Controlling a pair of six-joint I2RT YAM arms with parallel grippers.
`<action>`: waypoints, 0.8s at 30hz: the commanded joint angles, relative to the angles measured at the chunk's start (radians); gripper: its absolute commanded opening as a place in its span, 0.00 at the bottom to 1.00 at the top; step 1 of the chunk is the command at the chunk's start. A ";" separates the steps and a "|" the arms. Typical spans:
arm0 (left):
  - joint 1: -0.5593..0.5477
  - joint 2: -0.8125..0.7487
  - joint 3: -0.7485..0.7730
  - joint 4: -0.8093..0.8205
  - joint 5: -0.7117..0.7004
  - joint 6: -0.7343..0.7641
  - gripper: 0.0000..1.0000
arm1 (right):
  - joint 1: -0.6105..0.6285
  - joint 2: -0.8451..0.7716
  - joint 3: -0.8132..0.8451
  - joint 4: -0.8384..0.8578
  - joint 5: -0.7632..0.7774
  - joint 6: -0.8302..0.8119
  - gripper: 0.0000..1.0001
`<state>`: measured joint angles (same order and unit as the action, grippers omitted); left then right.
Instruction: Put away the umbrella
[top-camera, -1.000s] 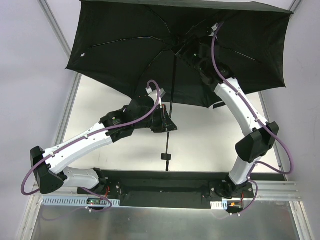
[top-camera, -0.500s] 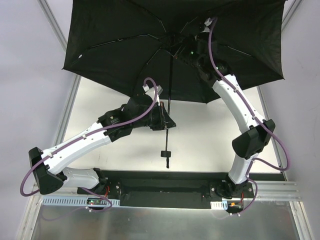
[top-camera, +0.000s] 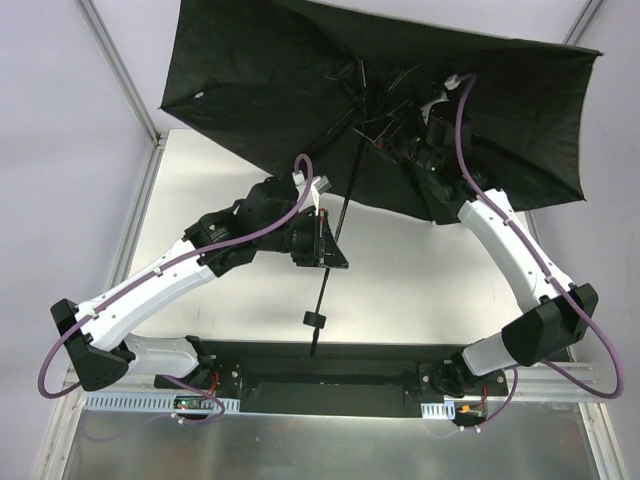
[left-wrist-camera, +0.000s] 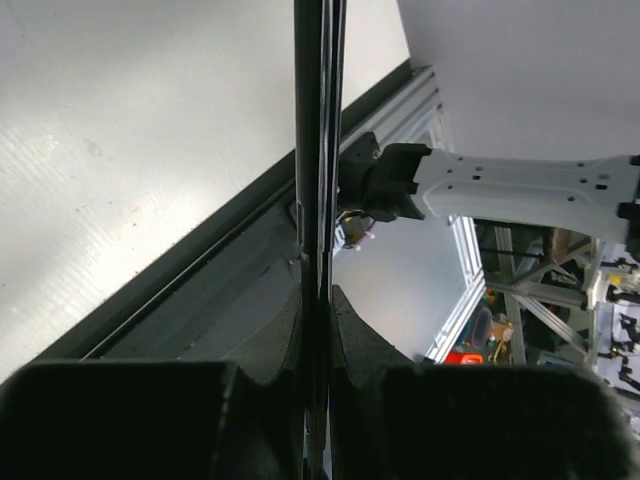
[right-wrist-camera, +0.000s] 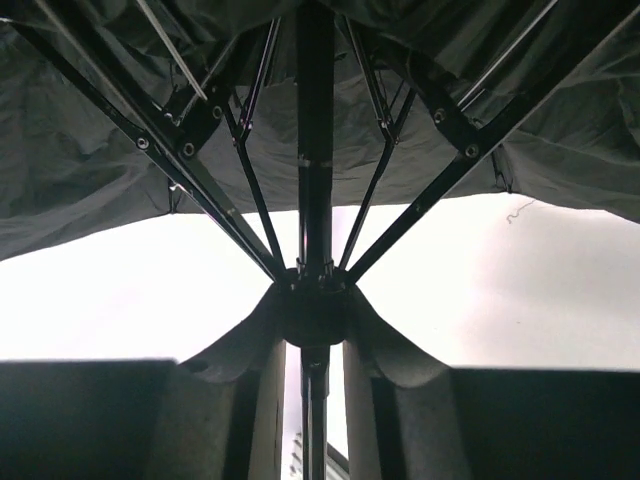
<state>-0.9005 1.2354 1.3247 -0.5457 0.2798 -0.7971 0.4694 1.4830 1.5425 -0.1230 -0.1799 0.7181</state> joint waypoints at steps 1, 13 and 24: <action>0.071 0.000 0.062 0.121 -0.036 -0.056 0.00 | 0.005 -0.090 0.036 -0.026 -0.190 0.113 0.00; -0.055 -0.189 -0.168 0.122 -0.013 -0.238 0.52 | -0.018 -0.029 0.151 0.080 -0.121 0.122 0.00; -0.080 -0.246 -0.203 0.128 -0.053 -0.271 0.18 | -0.035 0.048 0.257 0.102 -0.176 0.170 0.00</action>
<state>-0.9699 0.9550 1.0904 -0.4236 0.2592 -1.0676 0.4423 1.5444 1.7283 -0.1360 -0.2958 0.8185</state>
